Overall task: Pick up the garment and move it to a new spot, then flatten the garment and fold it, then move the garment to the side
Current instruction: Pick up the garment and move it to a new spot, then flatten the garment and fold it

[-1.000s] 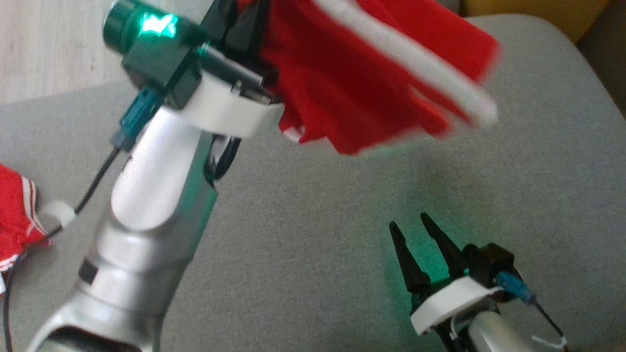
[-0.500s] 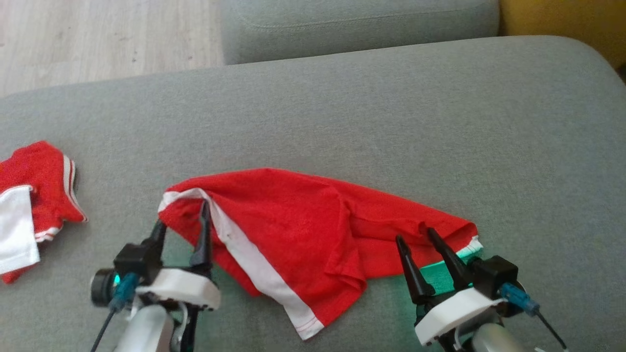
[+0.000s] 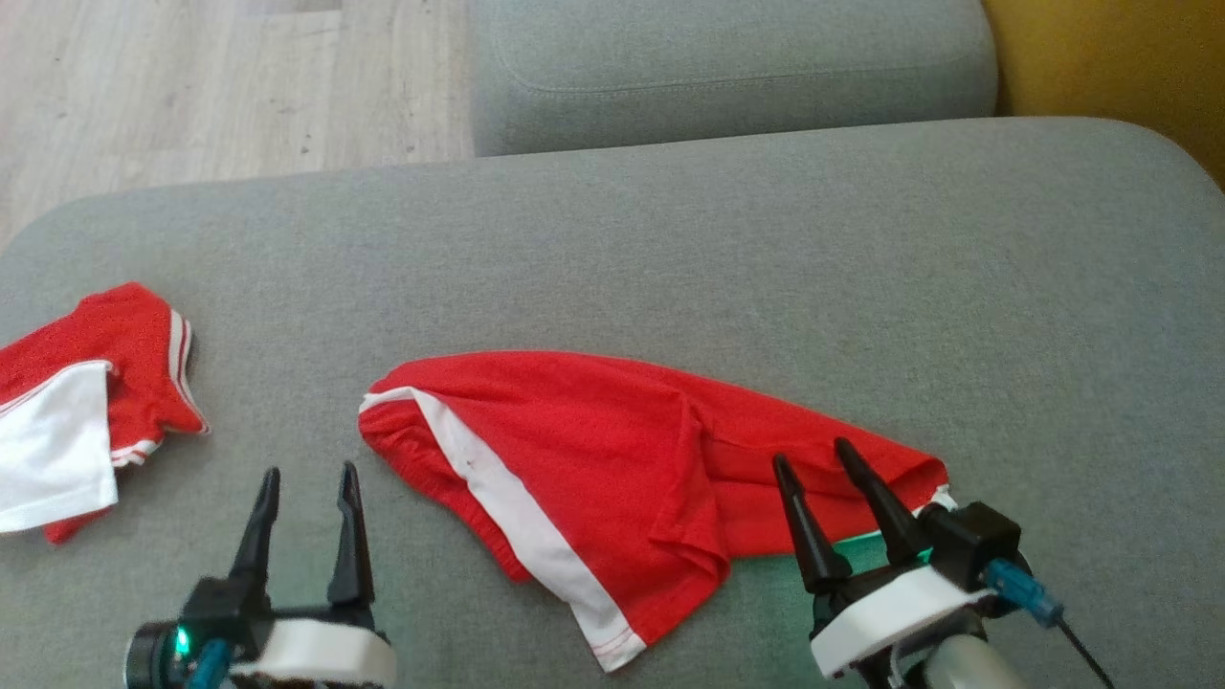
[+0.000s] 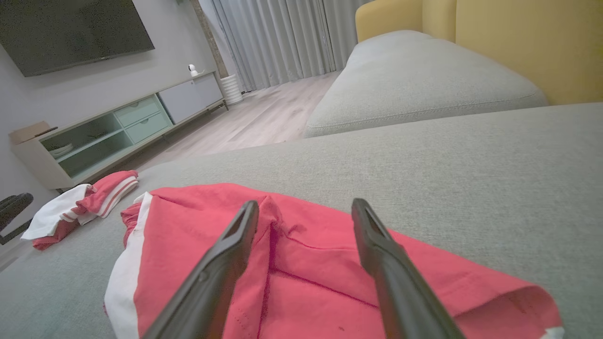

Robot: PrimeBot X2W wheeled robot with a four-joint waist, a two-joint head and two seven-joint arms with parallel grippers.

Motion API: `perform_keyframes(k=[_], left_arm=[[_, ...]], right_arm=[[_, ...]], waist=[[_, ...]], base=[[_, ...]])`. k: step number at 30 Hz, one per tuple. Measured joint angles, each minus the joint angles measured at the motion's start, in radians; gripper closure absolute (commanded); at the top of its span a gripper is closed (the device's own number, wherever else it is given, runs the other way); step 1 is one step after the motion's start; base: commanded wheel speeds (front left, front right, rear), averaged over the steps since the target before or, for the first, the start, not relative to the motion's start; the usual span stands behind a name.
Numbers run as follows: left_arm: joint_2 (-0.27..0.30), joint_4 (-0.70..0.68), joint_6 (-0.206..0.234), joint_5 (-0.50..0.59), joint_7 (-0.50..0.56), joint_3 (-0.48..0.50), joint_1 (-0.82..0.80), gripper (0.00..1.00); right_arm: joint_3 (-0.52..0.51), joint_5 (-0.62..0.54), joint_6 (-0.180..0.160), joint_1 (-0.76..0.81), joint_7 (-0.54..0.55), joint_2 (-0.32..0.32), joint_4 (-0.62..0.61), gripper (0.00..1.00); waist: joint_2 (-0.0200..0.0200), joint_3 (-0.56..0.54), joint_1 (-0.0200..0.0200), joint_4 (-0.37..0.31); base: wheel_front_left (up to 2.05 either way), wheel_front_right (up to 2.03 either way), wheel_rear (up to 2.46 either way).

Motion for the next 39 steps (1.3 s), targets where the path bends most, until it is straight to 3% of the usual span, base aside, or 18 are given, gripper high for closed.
perform_keyframes(k=[4, 12, 17, 22, 31, 36, 37, 39], left_arm=[[-0.018, -0.018, -0.005, 0.015, -0.001, 0.012, 0.036, 0.00], [-0.025, -0.019, -0.026, 0.017, -0.001, 0.013, 0.046, 0.00], [-0.026, -0.006, -0.026, -0.007, -0.001, -0.032, 0.067, 0.00], [-0.026, -0.003, -0.024, -0.011, -0.001, -0.053, 0.075, 0.00], [-0.026, 0.004, -0.024, -0.011, -0.001, -0.073, 0.075, 0.00], [-0.026, 0.008, -0.024, -0.011, -0.001, -0.089, 0.075, 0.00], [-0.026, 0.008, -0.024, -0.011, -0.001, -0.092, 0.075, 0.00], [-0.026, 0.008, -0.024, -0.011, -0.001, -0.095, 0.075, 0.00]], right_arm=[[0.028, 0.003, 0.000, 0.023, 0.000, 0.000, -0.027, 0.00], [0.216, 0.094, 0.000, 0.056, 0.000, -0.045, -0.040, 0.00], [0.317, 0.155, 0.000, 0.059, 0.000, -0.089, 0.032, 0.00], [0.245, 0.109, 0.000, 0.047, 0.000, -0.083, 0.081, 0.00], [0.175, -0.059, 0.000, -0.009, 0.003, -0.036, 0.207, 0.00], [0.083, -0.167, 0.000, -0.032, 0.003, -0.010, 0.265, 0.02], [0.074, -0.177, 0.000, -0.036, 0.003, -0.007, 0.264, 0.27], [0.062, -0.186, 0.000, -0.036, 0.003, -0.003, 0.247, 1.00]], waist=[[0.0000, -0.009, 0.0000, 0.015], [0.0000, -0.012, 0.0001, 0.047], [0.0000, -0.009, 0.0001, 0.081], [0.0000, -0.001, 0.0001, 0.110], [0.0000, 0.013, 0.0001, 0.163], [0.0000, 0.026, 0.0002, 0.187], [0.0000, 0.028, 0.0002, 0.190], [0.0000, 0.031, 0.0002, 0.192]], base=[[0.00, 0.00, 0.00], [0.00, 0.00, 0.00], [0.00, 0.00, 0.00], [0.00, 0.00, 0.00], [0.00, 0.00, 0.00], [0.00, 0.00, 0.00], [0.00, 0.00, 0.00], [0.00, 0.00, 0.00]])
